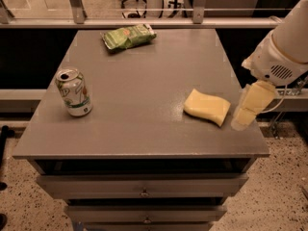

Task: Pick sponge

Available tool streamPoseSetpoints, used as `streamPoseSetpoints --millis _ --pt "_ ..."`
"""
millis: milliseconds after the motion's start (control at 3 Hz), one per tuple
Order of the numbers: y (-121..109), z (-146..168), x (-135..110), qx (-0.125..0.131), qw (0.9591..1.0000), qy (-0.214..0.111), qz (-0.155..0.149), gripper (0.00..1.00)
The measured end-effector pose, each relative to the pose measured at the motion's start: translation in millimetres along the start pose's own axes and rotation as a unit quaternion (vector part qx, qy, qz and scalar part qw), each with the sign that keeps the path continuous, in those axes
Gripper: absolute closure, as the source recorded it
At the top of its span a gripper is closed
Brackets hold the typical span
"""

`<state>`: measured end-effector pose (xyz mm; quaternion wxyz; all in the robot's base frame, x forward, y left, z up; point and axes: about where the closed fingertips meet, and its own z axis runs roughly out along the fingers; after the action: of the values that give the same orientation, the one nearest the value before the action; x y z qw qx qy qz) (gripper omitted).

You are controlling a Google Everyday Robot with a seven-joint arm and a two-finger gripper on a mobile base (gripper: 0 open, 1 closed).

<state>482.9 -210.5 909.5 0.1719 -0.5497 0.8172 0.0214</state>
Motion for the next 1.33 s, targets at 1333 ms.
streamPoseSetpoints --millis 1333 --pt "-18.6 87.0 -14.4 -0.032 0.9911 -0.08 0.101 0.35"
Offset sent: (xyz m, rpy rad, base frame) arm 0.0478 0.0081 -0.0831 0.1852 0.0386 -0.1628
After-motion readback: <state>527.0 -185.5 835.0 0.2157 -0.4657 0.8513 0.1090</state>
